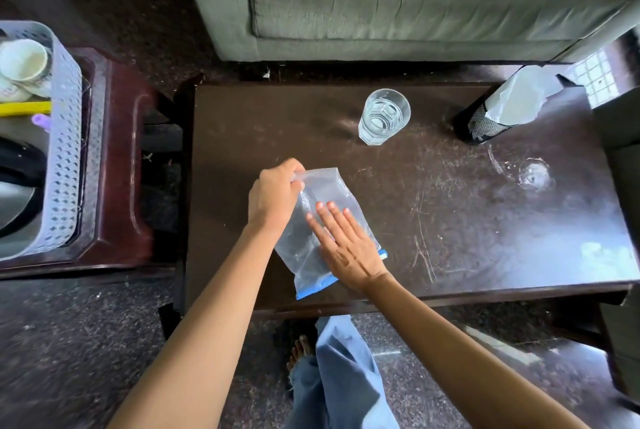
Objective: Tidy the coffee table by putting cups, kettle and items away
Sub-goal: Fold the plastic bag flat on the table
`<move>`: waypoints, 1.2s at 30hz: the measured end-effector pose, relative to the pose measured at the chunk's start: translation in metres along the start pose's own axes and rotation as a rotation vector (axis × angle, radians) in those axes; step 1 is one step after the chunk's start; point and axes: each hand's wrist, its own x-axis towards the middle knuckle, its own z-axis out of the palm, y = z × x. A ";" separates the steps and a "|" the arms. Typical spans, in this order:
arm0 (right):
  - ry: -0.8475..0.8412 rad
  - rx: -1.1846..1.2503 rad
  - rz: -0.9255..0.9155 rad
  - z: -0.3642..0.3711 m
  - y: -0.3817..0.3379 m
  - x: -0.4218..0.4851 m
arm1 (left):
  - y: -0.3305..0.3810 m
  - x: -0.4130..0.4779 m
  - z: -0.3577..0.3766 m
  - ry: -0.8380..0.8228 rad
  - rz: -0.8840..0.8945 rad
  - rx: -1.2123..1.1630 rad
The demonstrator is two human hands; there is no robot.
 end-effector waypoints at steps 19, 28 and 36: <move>0.147 0.584 0.559 -0.010 0.006 0.030 | -0.042 -0.003 0.005 -0.025 -0.079 -0.150; 0.009 0.639 0.943 -0.008 0.041 0.035 | -0.043 -0.022 0.028 -0.060 -0.443 -0.420; 0.263 0.289 0.369 -0.038 0.021 0.074 | -0.055 -0.021 0.029 -0.114 -0.298 -0.393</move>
